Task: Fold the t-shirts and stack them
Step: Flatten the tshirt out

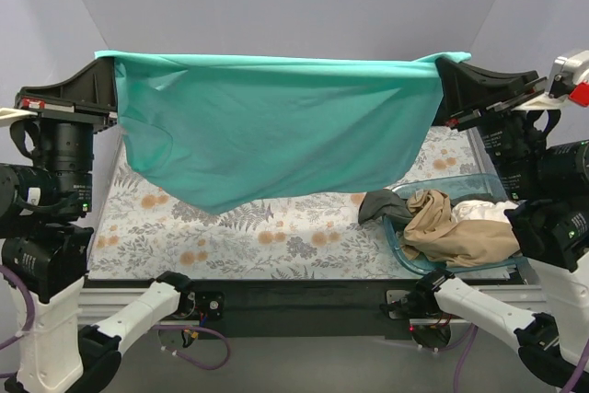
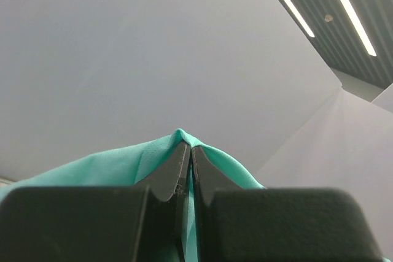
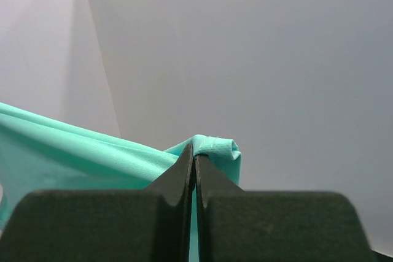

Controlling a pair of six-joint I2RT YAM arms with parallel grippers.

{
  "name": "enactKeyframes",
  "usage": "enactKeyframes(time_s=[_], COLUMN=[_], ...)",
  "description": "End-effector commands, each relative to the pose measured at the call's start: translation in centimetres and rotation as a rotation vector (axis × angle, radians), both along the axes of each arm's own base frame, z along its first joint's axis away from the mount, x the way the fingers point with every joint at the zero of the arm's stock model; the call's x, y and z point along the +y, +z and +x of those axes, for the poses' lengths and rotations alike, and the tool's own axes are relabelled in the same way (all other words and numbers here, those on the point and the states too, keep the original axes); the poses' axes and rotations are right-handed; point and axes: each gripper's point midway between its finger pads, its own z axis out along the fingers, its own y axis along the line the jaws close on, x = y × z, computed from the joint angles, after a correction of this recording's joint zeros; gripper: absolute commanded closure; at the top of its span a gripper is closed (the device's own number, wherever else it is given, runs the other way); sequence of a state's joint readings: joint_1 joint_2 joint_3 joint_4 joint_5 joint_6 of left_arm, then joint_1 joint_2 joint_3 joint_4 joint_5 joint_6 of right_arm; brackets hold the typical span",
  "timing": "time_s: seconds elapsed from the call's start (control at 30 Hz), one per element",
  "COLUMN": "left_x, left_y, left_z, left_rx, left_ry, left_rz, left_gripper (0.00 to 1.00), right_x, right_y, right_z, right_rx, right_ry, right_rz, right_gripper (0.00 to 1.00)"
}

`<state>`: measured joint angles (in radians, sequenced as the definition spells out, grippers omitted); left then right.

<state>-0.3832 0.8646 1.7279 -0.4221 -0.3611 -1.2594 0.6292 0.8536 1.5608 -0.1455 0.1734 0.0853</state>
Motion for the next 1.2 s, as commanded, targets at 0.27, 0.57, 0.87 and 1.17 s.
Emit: enactKeyframes(time_s=[0.27,0.57,0.87,1.17], left_x=[-1.2,1.2,5.7,5.3], left_y=[-5.2,-7.8,-3.5,-22.5], left_z=[14.2,28.0,28.1,23.4], left_rx=[0.224,0.318,0.212,0.528], left_ry=[0.270,0.287,0.434,0.324], left_rz=[0.231,0.316,0.391,0.407], left_gripper=[1.00,1.00,1.00,1.00], right_x=[1.0,4.0,5.4,6.7], right_y=[-2.3,-3.0,-0.9,-20.7], right_z=[10.9,21.3,22.4,22.2], right_rx=[0.087,0.084,0.014,0.354], right_ry=[-0.336,-0.332,-0.233,-0.127], right_rz=[-0.126,-0.188,-0.190,-0.278], right_gripper=[0.99,0.99,0.99,0.99])
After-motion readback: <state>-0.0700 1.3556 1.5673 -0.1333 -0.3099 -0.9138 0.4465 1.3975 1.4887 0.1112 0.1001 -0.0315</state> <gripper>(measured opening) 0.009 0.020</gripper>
